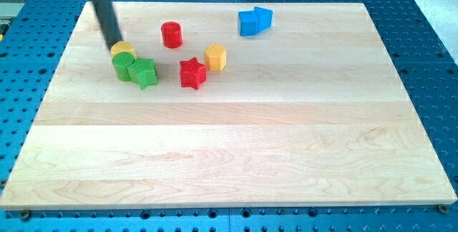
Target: Move the yellow heart into the hexagon
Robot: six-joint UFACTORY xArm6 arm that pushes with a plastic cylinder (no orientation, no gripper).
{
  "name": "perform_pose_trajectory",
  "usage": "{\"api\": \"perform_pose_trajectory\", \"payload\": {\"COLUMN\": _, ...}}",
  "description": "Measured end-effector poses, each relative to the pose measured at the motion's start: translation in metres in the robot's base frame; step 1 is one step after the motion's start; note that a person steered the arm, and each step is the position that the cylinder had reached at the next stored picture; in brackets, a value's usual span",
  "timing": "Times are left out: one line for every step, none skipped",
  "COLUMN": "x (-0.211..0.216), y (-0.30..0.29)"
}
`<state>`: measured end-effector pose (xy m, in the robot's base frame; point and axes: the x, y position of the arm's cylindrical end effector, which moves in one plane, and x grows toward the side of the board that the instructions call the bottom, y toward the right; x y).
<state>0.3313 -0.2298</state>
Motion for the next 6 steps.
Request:
{"api": "perform_pose_trajectory", "payload": {"x": 0.007, "y": 0.021}}
{"api": "perform_pose_trajectory", "payload": {"x": 0.001, "y": 0.117}}
{"api": "perform_pose_trajectory", "payload": {"x": -0.003, "y": 0.059}}
{"api": "perform_pose_trajectory", "payload": {"x": 0.030, "y": 0.025}}
{"api": "perform_pose_trajectory", "payload": {"x": 0.043, "y": 0.086}}
{"api": "perform_pose_trajectory", "payload": {"x": 0.028, "y": 0.169}}
